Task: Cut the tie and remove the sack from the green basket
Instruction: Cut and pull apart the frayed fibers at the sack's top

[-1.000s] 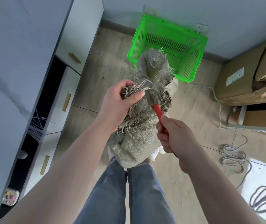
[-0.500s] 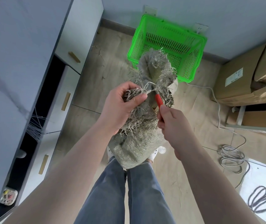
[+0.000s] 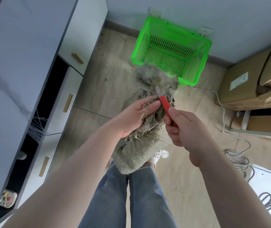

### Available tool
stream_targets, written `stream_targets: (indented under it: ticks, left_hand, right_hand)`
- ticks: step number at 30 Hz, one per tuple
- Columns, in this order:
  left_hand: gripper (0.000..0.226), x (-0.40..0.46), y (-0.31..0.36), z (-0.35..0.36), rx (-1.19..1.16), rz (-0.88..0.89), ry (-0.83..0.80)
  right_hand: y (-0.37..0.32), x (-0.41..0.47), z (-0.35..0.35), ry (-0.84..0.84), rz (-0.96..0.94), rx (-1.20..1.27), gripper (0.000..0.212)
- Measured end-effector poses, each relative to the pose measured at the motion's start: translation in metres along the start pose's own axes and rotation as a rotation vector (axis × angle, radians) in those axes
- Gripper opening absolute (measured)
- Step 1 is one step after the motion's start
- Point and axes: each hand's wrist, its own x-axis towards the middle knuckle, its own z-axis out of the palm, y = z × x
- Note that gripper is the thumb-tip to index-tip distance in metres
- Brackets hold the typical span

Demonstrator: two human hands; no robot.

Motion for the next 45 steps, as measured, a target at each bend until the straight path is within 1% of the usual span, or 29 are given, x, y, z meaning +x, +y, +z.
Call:
stream_targets:
  ticks: [2, 3, 5, 7, 9, 10, 12, 13, 15, 18, 22, 25, 26, 29, 30, 31, 32, 33, 34, 36, 38, 40, 42, 45]
  left_hand:
    - [0.049, 0.004, 0.000, -0.001, 0.110, -0.007, 0.034]
    - [0.051, 0.005, 0.002, 0.000, 0.174, 0.002, 0.071]
    - [0.046, 0.008, 0.004, 0.001, 0.308, 0.070, 0.127]
    - [0.047, 0.007, 0.006, 0.004, 0.404, 0.121, 0.152]
    - [0.049, 0.008, 0.004, 0.009, 0.488, 0.161, 0.247]
    - [0.046, 0.007, 0.003, 0.014, 0.525, 0.197, 0.310]
    - [0.032, 0.004, -0.003, 0.024, 0.547, 0.296, 0.417]
    - [0.030, 0.005, -0.008, 0.027, 0.537, 0.321, 0.449]
    - [0.031, 0.006, -0.016, 0.030, 0.502, 0.332, 0.523]
    - [0.032, 0.009, -0.015, 0.024, 0.536, 0.341, 0.595]
    - [0.030, 0.016, -0.007, 0.022, 0.601, 0.355, 0.616]
    - [0.034, 0.015, -0.007, 0.028, 0.552, 0.358, 0.578]
    - [0.035, 0.015, -0.008, 0.028, 0.494, 0.339, 0.531]
    - [0.029, 0.010, -0.003, 0.026, 0.186, 0.230, 0.382]
    - [0.031, 0.008, -0.001, 0.025, 0.094, 0.177, 0.355]
    - [0.037, 0.007, -0.001, 0.022, 0.027, 0.140, 0.332]
    - [0.036, 0.006, -0.001, 0.020, -0.020, 0.130, 0.304]
    - [0.024, 0.006, -0.002, 0.018, -0.028, 0.144, 0.274]
    - [0.014, 0.004, 0.000, 0.018, -0.007, 0.166, 0.251]
    - [0.011, 0.004, 0.001, 0.017, 0.067, 0.199, 0.274]
    - [0.014, 0.006, 0.002, 0.014, 0.176, 0.214, 0.345]
    - [0.005, 0.011, 0.001, 0.010, 0.331, 0.238, 0.423]
    - [0.022, 0.013, 0.003, 0.008, 0.453, 0.257, 0.452]
    - [0.031, 0.017, 0.003, 0.014, 0.515, 0.294, 0.474]
  right_hand:
    - [-0.002, -0.001, -0.006, 0.016, 0.010, 0.029, 0.038]
    - [-0.003, -0.002, -0.010, 0.034, 0.010, 0.023, 0.038]
    - [-0.004, -0.002, -0.014, 0.078, -0.002, 0.003, 0.037]
    - [-0.005, 0.000, -0.015, 0.114, -0.004, 0.029, 0.036]
    - [-0.006, 0.002, -0.013, 0.130, 0.021, 0.123, 0.034]
    - [-0.006, 0.003, -0.011, 0.132, 0.040, 0.189, 0.033]
    - [-0.005, 0.009, -0.003, 0.113, 0.095, 0.355, 0.031]
    - [-0.005, 0.011, 0.001, 0.096, 0.129, 0.443, 0.031]
    - [-0.004, 0.014, 0.009, 0.073, 0.166, 0.570, 0.033]
    - [0.001, 0.009, 0.014, 0.072, 0.150, 0.622, 0.032]
    - [0.005, 0.001, 0.013, 0.076, 0.146, 0.628, 0.027]
    - [0.001, 0.003, 0.010, 0.080, 0.157, 0.681, 0.028]
    - [-0.002, 0.005, 0.009, 0.069, 0.166, 0.693, 0.029]
    - [-0.010, 0.008, 0.002, 0.009, 0.197, 0.690, 0.030]
    - [-0.011, 0.010, 0.000, -0.011, 0.211, 0.692, 0.030]
    - [-0.012, 0.011, -0.002, -0.025, 0.224, 0.695, 0.030]
    - [-0.012, 0.012, -0.003, -0.034, 0.235, 0.695, 0.030]
    - [-0.012, 0.013, -0.002, -0.040, 0.242, 0.697, 0.030]
    - [-0.011, 0.014, -0.002, -0.042, 0.246, 0.703, 0.030]
    - [-0.009, 0.016, 0.000, -0.034, 0.243, 0.718, 0.032]
    - [-0.008, 0.017, 0.003, -0.020, 0.236, 0.709, 0.033]
    - [-0.008, 0.015, 0.006, -0.011, 0.231, 0.665, 0.032]
    - [-0.007, 0.010, 0.009, 0.011, 0.221, 0.628, 0.031]
    - [-0.008, 0.005, 0.011, 0.070, 0.202, 0.624, 0.032]
